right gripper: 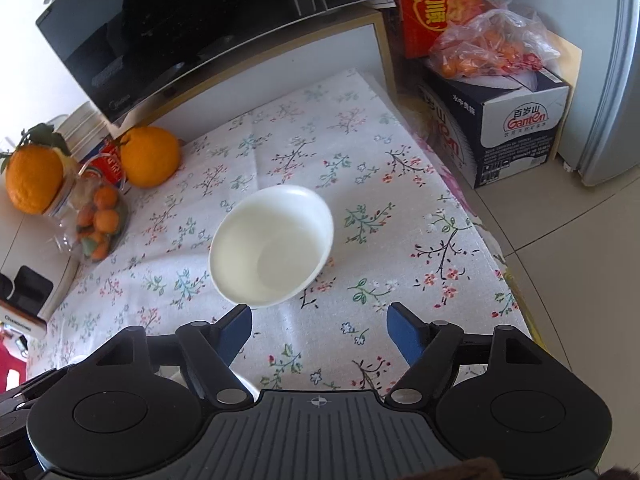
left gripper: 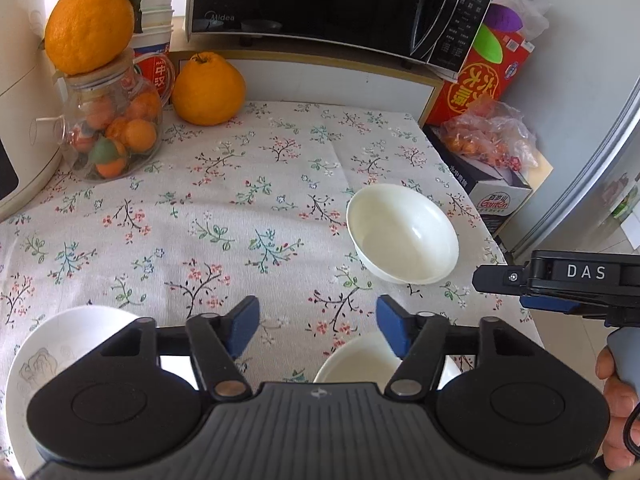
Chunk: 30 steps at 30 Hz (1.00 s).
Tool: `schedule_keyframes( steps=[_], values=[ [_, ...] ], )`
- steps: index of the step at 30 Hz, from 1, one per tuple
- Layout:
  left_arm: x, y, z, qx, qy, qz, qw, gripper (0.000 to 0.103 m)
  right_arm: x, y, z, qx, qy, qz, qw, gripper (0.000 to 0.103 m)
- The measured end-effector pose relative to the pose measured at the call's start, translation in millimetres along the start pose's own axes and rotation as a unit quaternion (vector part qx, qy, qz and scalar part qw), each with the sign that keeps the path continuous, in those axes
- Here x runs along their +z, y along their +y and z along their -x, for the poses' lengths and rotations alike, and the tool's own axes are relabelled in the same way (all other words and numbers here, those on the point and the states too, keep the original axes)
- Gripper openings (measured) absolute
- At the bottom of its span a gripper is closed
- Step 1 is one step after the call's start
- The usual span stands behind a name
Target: Organize plates and bowls
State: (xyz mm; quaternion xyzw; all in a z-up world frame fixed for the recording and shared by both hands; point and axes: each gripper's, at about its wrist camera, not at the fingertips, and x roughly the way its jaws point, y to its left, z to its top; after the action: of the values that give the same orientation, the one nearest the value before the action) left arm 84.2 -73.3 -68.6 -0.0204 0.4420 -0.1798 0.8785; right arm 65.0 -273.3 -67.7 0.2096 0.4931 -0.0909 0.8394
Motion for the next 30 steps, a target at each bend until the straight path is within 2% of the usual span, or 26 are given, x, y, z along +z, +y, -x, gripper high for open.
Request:
schedule_keyframes(
  steps=[5,9,14,17,23,30],
  values=[
    [10.3,-5.1,-14.4,0.018,-0.010,-0.015,0.9997,0.083,14.8,-6.0,-14.9,-0.006,0.013,-0.022,1.000,0.084],
    [19.9,-5.2,-29.0,0.022,-0.002,-0.001,0.9998,0.093,24.6,-5.7,-25.1,-0.015,0.018,-0.016,1.000,0.084],
    [33.9,-2.3,-49.1,0.031,0.004,0.023,0.9993,0.100,32.6,-8.9,-34.8,-0.025,0.023,-0.020,0.999,0.084],
    [38.1,-1.7,-59.2,0.032,0.010,0.038,0.9987,0.100,37.2,-12.0,-39.1,-0.031,0.025,-0.023,0.999,0.084],
    [44.5,-9.3,-73.3,0.038,0.016,0.013,0.9991,0.100,44.0,-15.9,-48.7,-0.050,0.028,-0.022,0.998,0.084],
    [47.0,-3.8,-84.8,0.033,0.024,0.021,0.9990,0.100,46.2,-12.0,-56.6,-0.054,0.026,-0.022,0.998,0.084]
  ],
)
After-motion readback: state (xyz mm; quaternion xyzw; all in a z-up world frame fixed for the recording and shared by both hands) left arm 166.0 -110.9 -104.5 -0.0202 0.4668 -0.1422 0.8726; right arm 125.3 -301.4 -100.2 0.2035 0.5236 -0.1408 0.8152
